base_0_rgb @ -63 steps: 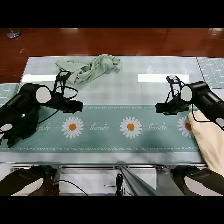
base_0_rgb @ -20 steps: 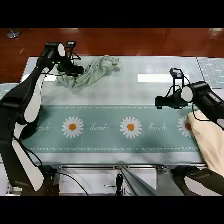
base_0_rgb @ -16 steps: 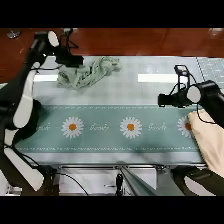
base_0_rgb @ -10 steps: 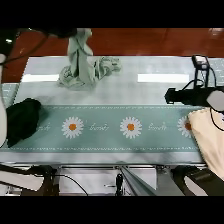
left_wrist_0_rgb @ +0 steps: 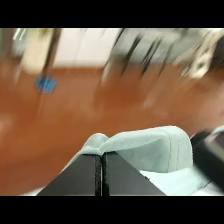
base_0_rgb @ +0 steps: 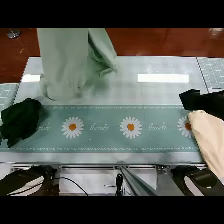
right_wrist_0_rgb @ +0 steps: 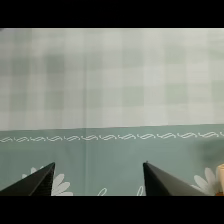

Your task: Fold the shirts.

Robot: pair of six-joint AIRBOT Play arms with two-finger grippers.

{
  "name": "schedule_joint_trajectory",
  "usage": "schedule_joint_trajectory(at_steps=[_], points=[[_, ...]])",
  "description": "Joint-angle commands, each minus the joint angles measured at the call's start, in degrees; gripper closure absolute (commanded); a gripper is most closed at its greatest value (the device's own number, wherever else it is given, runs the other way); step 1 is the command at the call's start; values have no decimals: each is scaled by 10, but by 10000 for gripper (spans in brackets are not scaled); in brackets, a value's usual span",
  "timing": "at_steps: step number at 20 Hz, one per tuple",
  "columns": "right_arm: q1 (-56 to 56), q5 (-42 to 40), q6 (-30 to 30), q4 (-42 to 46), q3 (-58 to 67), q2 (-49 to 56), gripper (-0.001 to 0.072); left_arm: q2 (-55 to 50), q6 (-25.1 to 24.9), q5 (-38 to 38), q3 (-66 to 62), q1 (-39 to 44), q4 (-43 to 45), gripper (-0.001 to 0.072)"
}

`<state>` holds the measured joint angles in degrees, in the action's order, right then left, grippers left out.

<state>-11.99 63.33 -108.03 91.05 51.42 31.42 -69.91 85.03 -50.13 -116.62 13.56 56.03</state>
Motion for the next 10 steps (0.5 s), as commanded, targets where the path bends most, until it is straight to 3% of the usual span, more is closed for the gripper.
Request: schedule_joint_trajectory(at_steps=[1, 5, 10], points=[[0, 13, 0, -10, 0, -37, 81, 52, -11, 24, 0, 42, -17, 690], [0, 20, 0, -9, 0, -43, 81, 77, -49, -33, 31, 126, -16, 690], [0, 21, 0, 3, 0, -43, 81, 187, -29, 13, 333, 180, -2, 691]])
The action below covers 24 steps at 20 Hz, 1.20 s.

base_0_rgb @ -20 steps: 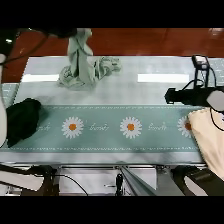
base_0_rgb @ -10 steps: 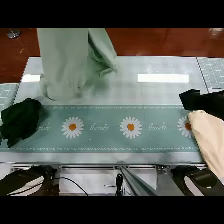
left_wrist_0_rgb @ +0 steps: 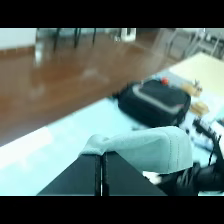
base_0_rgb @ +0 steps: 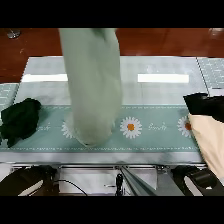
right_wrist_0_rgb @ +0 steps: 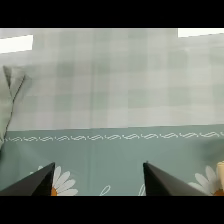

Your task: Fold the shirts.

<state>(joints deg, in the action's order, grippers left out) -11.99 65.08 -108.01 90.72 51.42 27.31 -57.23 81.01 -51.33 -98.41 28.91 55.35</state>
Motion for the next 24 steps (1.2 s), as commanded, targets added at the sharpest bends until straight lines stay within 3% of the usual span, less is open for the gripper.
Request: schedule_joint_trajectory(at_steps=[1, 4, 7, 8, 9, 11, 12, 14, 17, 19, 20, 22, 24], points=[[0, 4, 0, 9, 0, -2, 81, 97, 21, 41, 237, 24, 7, 690], [0, 3, -4, 21, -4, 0, 81, 182, 52, 28, 462, -16, 8, 689], [0, -2, -10, -7, -20, 34, 81, 191, 53, 2, 633, -73, 12, 689], [0, -14, -10, -29, -29, 54, 81, 177, 89, 0, 669, -88, 10, 681], [0, -33, -9, -53, -41, 76, 81, 157, 119, 0, 699, -92, -7, 553], [0, -85, -2, -101, -65, 130, 80, 107, 84, -10, 714, -88, -23, 113], [0, -103, 7, -122, -69, 165, 81, 81, 81, -28, 703, -93, -22, 1], [13, -128, 49, -163, -57, 226, 80, 51, 59, -110, 647, -124, 6, 1], [125, -100, 114, -227, 7, 270, 78, 84, 55, -221, 546, -202, 126, 1], [231, -82, 148, -244, 20, 270, 79, 144, 81, -228, 532, -272, 200, 1], [271, -70, 162, -242, 14, 271, 79, 172, 94, -226, 551, -306, 195, 1], [318, -72, 175, -244, -23, 271, 80, 204, 77, -228, 638, -348, 39, 2], [313, -83, 182, -263, -66, 286, 80, 201, -30, -210, 741, -330, -200, 1]])
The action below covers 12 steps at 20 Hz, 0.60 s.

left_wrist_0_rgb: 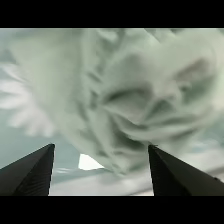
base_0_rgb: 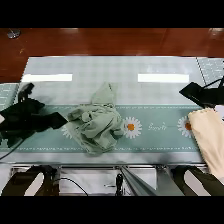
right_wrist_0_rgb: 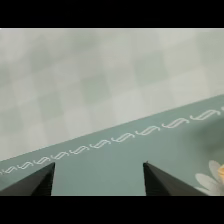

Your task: Fold the shirts.

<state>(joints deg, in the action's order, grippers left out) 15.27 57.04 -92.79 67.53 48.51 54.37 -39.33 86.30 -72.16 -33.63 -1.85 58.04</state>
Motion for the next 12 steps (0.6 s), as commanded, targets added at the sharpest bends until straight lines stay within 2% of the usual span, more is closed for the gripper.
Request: schedule_joint_trajectory(at_steps=[1, 3, 7, 9, 12], points=[[26, -3, 63, -56, -47, 30, 80, 18, -110, 31, 133, 1, -295, 2], [-23, -5, 114, -108, -49, 59, 80, 5, -111, 116, 165, 60, -305, 1], [-108, -55, 118, -142, -48, 105, 80, -62, -94, 292, 159, 162, -307, 1], [-135, -60, 119, -150, -46, 130, 80, -112, -91, 334, 138, 186, -307, 1], [-172, -70, 119, -152, -46, 158, 80, -191, -101, 351, 86, 194, -306, 1]])
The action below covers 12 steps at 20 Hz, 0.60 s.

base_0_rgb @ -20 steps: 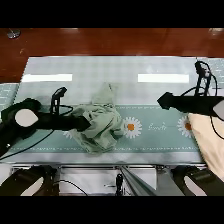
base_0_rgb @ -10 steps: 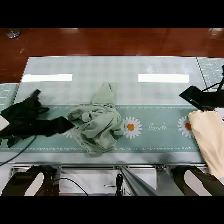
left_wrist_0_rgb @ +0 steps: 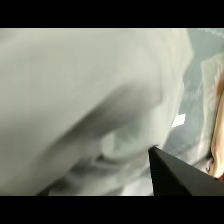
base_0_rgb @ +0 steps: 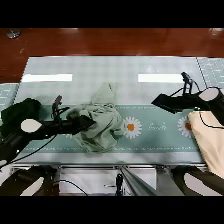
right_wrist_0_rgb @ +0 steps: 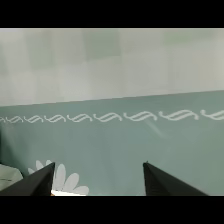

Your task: Fold the shirts.

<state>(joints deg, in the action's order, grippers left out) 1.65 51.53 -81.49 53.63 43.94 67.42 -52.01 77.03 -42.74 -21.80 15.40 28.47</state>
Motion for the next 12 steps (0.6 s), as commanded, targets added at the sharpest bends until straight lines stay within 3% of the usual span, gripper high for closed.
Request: schedule_joint_trajectory(at_steps=[1, 3, 4, 5, 8, 12], points=[[-47, -21, 6, -17, 0, 36, 80, -89, -20, 57, -52, 21, -10, 2], [-65, -26, 6, -37, 0, 53, 81, -134, -25, 52, -87, 21, -10, 15], [-73, -30, 6, -47, 0, 61, 81, -153, -33, 45, -104, 21, -9, 257], [-80, -33, 7, -54, 0, 68, 80, -167, -54, 28, -117, 19, -9, 687], [-102, -36, 13, -80, 8, 90, 81, -176, -104, -22, -149, 3, -2, 688], [-138, -19, 12, -93, 47, 132, 81, -175, -104, -98, -181, -60, 52, 688]])
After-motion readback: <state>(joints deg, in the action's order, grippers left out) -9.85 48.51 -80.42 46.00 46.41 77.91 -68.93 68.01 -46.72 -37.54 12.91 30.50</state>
